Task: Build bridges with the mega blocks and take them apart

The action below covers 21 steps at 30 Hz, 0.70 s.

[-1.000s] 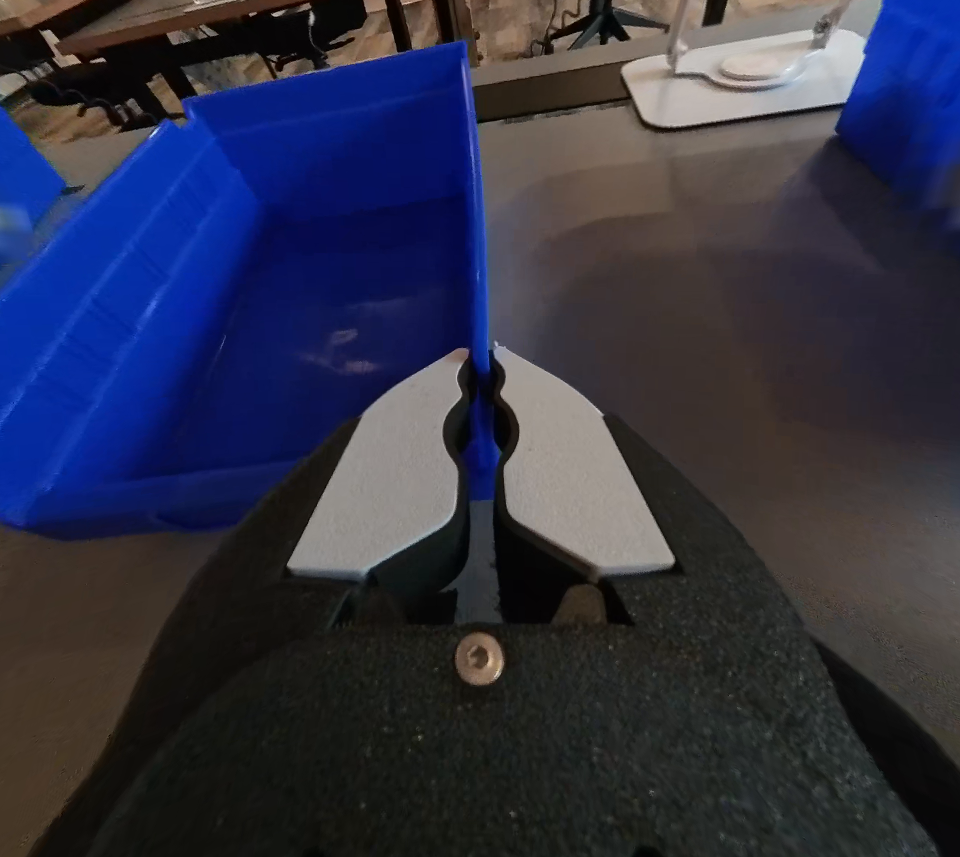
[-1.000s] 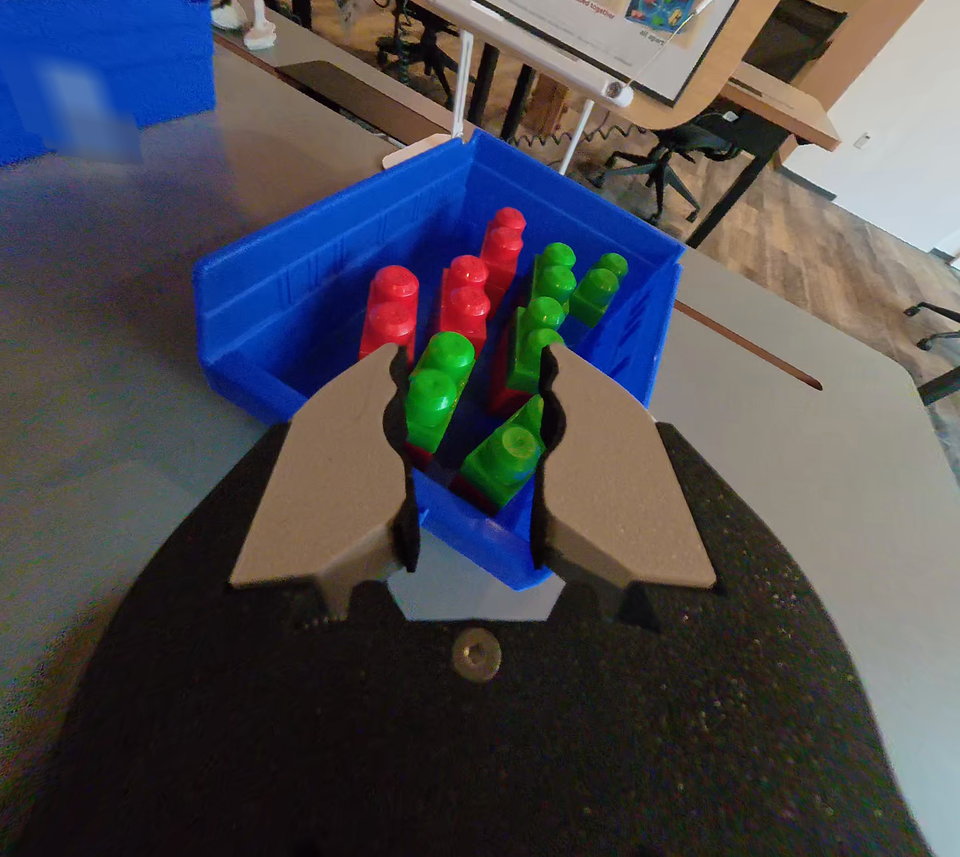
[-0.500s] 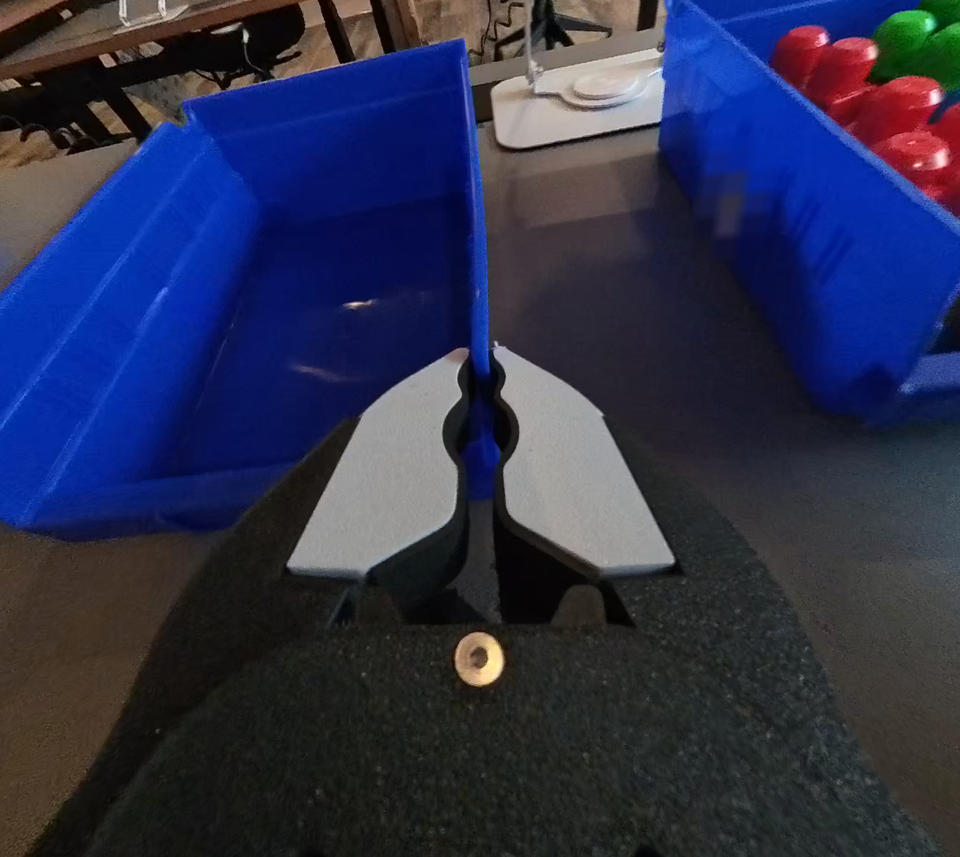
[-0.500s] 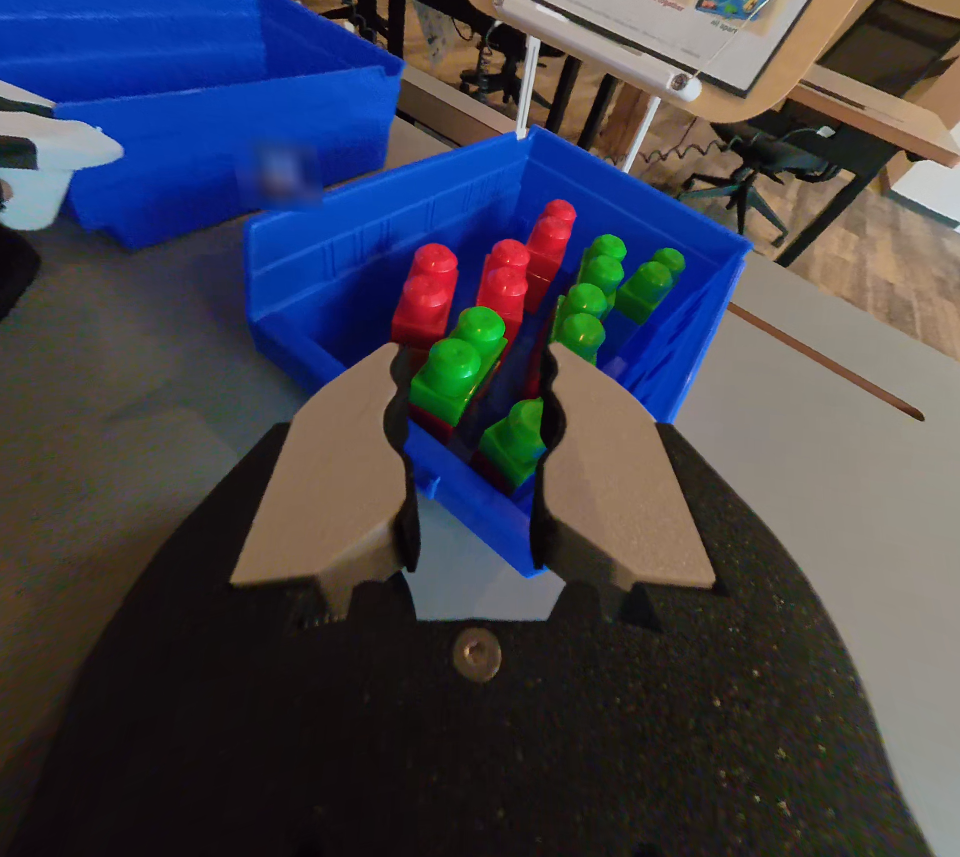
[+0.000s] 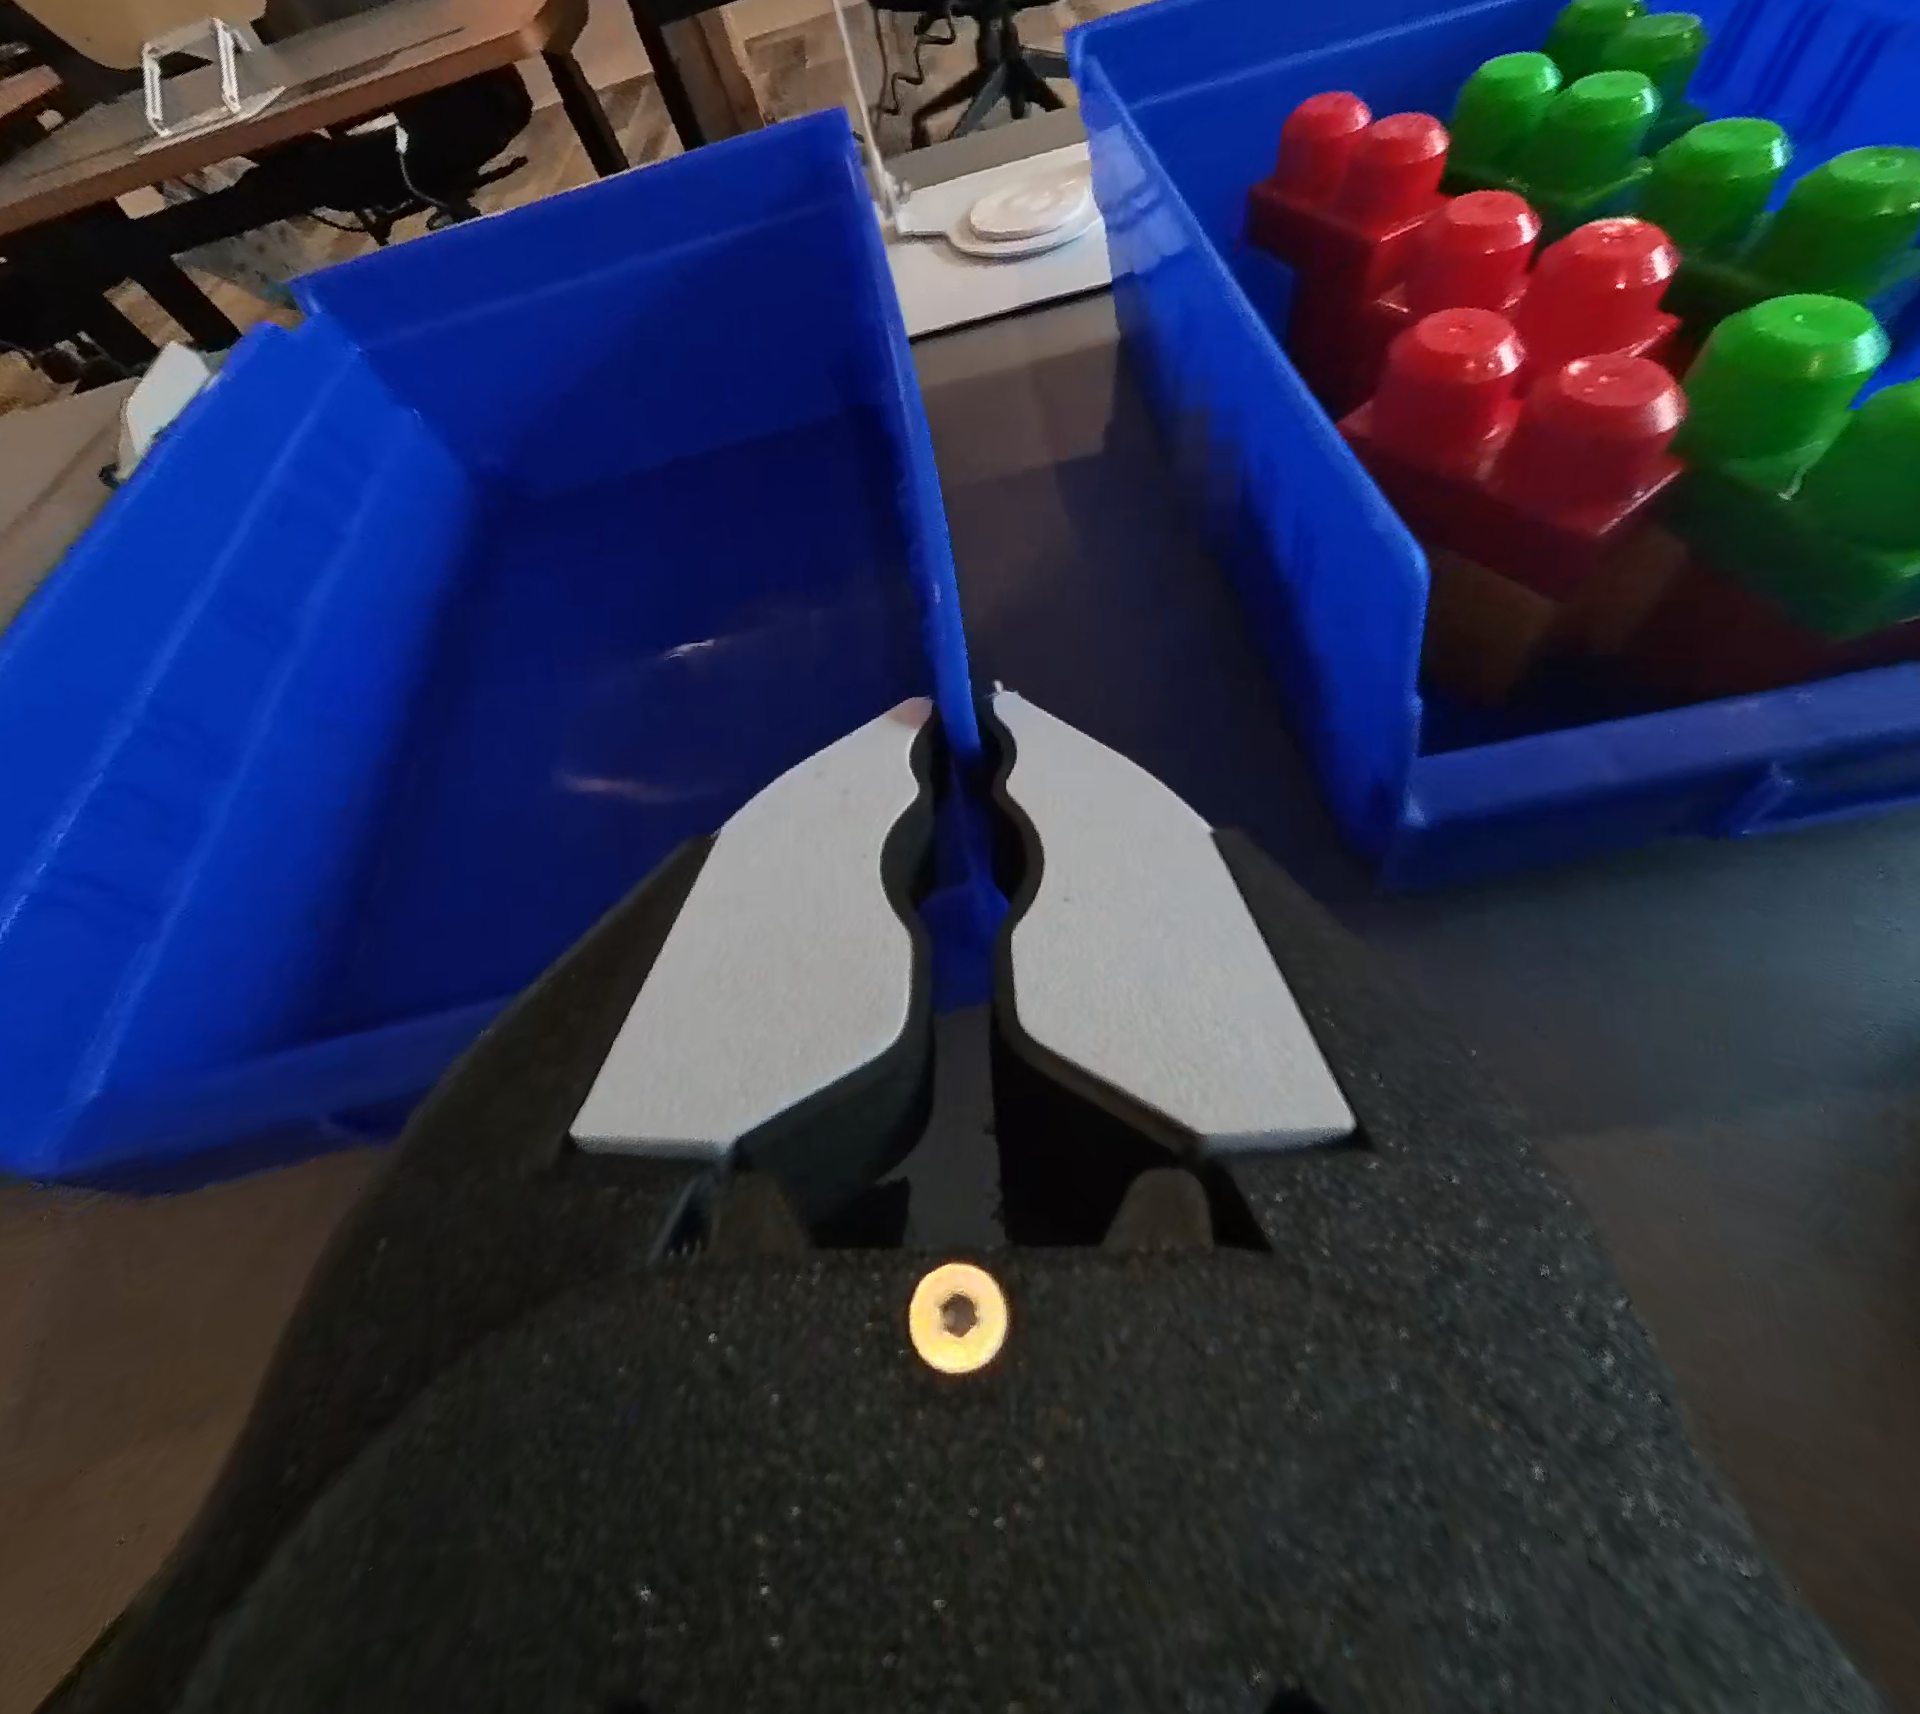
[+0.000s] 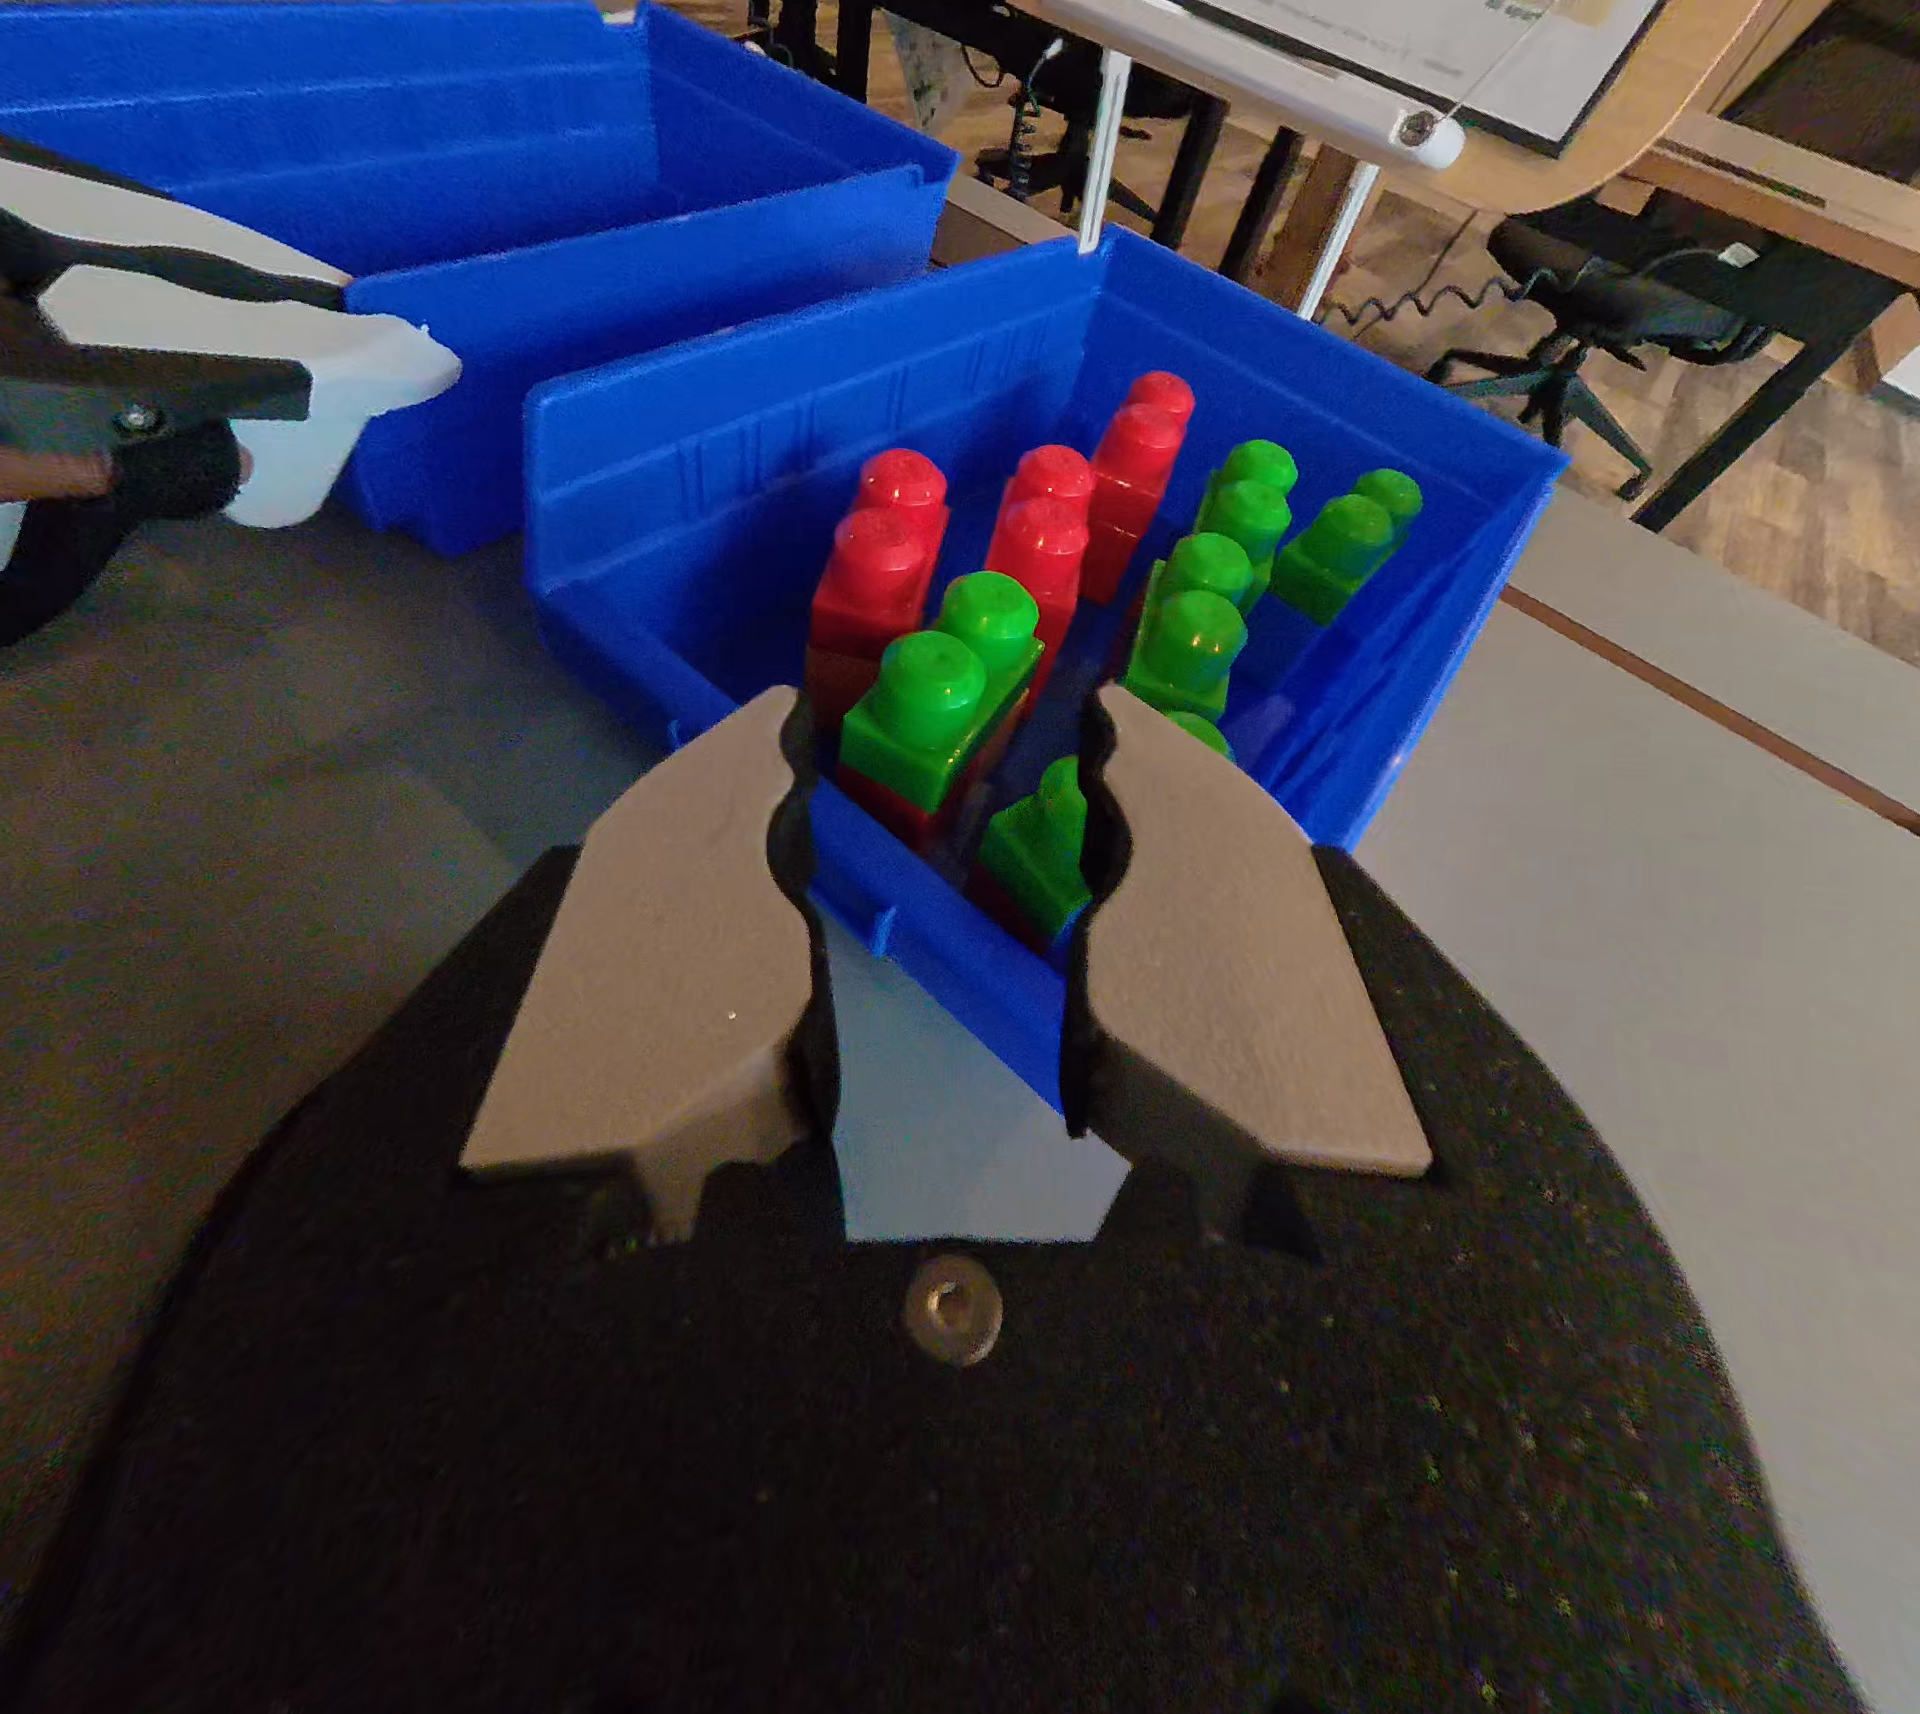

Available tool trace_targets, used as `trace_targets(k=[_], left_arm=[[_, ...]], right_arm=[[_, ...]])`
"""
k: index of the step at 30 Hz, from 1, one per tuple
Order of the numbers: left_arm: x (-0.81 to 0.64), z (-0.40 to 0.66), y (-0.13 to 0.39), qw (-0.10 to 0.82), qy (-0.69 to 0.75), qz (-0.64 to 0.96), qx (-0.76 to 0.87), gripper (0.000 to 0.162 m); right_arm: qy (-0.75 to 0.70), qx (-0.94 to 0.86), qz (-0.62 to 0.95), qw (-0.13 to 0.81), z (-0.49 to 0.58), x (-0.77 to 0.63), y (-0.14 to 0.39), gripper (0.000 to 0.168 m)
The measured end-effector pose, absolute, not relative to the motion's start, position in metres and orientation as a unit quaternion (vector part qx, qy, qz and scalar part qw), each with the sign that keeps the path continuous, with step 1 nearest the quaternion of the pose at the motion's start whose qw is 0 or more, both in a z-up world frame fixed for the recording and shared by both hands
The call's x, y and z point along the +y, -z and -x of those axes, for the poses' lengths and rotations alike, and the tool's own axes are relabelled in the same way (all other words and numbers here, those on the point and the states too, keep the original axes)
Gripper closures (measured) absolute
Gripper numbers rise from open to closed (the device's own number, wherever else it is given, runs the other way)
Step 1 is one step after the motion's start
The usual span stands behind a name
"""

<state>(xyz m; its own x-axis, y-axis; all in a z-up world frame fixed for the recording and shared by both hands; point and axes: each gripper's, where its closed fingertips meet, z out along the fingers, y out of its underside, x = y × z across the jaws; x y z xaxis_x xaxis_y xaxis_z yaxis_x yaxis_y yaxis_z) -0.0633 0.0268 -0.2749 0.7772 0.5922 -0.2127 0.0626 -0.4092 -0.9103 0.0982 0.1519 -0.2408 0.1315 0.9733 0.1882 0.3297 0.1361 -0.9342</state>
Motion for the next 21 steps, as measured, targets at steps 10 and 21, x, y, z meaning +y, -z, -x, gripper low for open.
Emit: trace_targets(k=[10,21], left_arm=[[0.039,0.047,0.275,0.518,-0.247,0.796,-0.191,0.157],[0.037,0.035,0.236,0.594,-0.306,0.727,-0.157,0.138]], right_arm=[[-0.32,-0.574,0.576,0.486,-0.106,0.154,0.248,0.12],[-0.302,-0.563,0.585,0.5,-0.115,0.16,0.246,0.118]])
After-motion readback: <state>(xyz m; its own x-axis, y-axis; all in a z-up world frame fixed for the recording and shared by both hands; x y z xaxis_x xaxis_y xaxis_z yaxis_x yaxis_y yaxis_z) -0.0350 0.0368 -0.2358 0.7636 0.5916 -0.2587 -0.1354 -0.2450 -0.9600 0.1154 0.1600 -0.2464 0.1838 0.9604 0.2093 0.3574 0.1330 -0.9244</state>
